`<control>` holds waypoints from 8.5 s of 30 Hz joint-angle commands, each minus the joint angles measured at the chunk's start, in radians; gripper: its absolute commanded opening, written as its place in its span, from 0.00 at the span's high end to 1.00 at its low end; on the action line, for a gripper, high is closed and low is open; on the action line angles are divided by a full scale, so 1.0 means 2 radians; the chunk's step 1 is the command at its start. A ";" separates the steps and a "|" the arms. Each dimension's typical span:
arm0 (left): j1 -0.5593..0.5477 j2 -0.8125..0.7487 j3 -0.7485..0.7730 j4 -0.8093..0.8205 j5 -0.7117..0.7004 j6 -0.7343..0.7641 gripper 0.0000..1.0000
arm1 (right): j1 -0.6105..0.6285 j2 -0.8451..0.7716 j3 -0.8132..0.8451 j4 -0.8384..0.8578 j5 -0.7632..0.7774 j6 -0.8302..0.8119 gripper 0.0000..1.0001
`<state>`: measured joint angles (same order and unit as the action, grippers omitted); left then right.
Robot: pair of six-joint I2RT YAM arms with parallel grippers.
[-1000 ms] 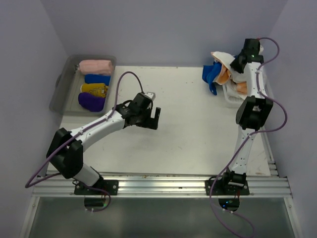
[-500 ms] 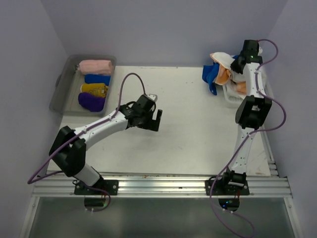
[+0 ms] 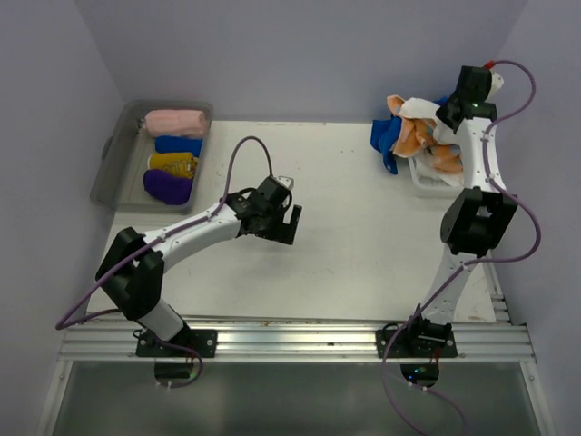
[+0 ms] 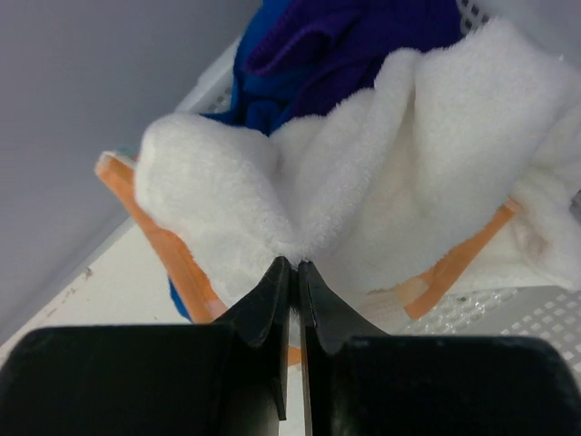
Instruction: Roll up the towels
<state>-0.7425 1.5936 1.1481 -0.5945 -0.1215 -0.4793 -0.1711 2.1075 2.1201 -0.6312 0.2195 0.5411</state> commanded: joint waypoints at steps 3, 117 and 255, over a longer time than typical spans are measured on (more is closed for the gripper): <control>-0.008 0.002 0.024 0.000 -0.010 -0.002 0.00 | -0.003 -0.083 0.008 0.036 0.024 -0.017 1.00; 0.035 0.065 0.013 0.053 0.002 -0.039 1.00 | 0.134 -0.037 0.043 -0.051 -0.064 -0.051 1.00; 0.369 -0.002 -0.203 0.091 0.005 -0.105 0.90 | 0.088 -0.624 -0.647 -0.210 -0.042 0.074 0.19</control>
<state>-0.0120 1.5021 0.7719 -0.5011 -0.1814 -0.6598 0.0658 0.8570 0.8669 -0.9733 0.1978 0.6914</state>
